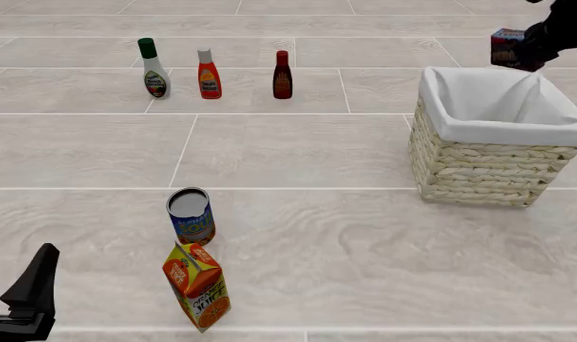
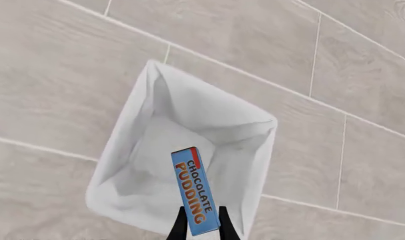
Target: Pick the chocolate pudding and place it in the basket.
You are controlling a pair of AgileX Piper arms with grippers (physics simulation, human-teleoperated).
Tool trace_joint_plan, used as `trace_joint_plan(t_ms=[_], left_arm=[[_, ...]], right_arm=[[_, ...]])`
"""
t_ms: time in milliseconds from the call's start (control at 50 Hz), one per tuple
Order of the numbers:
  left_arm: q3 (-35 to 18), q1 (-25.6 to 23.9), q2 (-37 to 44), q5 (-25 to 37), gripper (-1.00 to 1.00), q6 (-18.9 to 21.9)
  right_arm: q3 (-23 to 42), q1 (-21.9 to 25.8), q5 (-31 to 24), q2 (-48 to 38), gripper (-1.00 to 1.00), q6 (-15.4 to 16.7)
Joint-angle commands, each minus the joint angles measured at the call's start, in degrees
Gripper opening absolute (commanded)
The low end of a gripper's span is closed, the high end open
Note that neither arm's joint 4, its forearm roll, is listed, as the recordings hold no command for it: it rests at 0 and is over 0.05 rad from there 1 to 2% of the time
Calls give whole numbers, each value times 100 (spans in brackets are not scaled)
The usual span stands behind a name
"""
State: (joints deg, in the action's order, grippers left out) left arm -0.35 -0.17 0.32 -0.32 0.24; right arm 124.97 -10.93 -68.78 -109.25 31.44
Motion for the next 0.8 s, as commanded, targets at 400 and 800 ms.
trace_joint_plan(t_ms=[400,800], left_arm=[[-1,0,-18,13,100,1],[-1,0,-18,14,100,2]], right_arm=[[379,42,-110,-627,-100,95],[603,55,-110,-969,-100,104]])
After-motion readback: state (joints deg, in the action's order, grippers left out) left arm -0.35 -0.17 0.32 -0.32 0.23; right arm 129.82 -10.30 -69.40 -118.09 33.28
